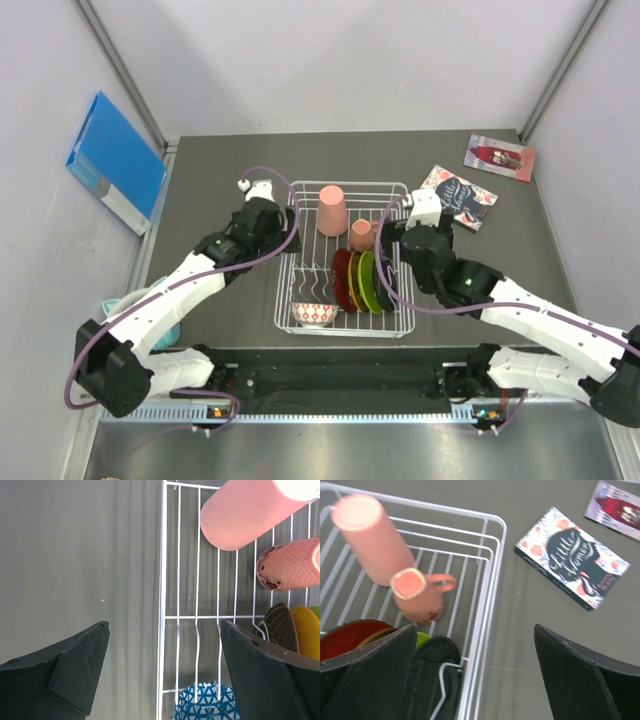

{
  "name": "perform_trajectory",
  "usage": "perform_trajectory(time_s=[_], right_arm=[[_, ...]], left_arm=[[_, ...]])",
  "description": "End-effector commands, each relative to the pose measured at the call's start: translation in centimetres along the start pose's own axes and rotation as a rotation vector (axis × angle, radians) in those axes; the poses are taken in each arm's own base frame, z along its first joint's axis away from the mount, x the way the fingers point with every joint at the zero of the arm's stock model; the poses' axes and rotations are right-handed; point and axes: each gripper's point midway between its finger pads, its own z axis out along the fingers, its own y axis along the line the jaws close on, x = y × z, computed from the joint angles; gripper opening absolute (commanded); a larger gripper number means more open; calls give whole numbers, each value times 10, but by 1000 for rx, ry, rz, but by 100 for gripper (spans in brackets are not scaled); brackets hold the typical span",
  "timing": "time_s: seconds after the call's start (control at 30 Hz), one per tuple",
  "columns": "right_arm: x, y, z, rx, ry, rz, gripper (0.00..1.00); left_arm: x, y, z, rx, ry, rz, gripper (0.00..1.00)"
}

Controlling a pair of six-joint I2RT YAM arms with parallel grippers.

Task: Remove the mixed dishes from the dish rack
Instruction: Pick up the cup from the dish rack.

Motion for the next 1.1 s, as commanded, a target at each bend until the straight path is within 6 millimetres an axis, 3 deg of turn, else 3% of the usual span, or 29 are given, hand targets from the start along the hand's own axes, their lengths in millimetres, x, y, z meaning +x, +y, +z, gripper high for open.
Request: perform_trajectory(time_s=[0.0, 0.2, 0.53, 0.67, 0.87, 1.07], right_arm=[[-15, -20, -6, 107, 1, -60, 100], [-4, -12, -15, 25, 38, -14, 89], [6, 7, -13, -61, 68, 47, 91], [9, 20, -11, -107, 88, 62, 87], [13, 33, -8, -150, 107, 90, 84], [6, 33, -11, -162, 76, 128, 85]], left_arm=[[-13, -5, -1, 11, -37, 8, 97], [-22, -7, -5, 16, -58, 30, 94], [-42, -25, -27, 28, -114, 116, 88], [-36, -39, -33, 56, -95, 117, 85], [-32, -53, -28, 78, -84, 91, 83], [-40, -62, -17, 75, -106, 87, 83]])
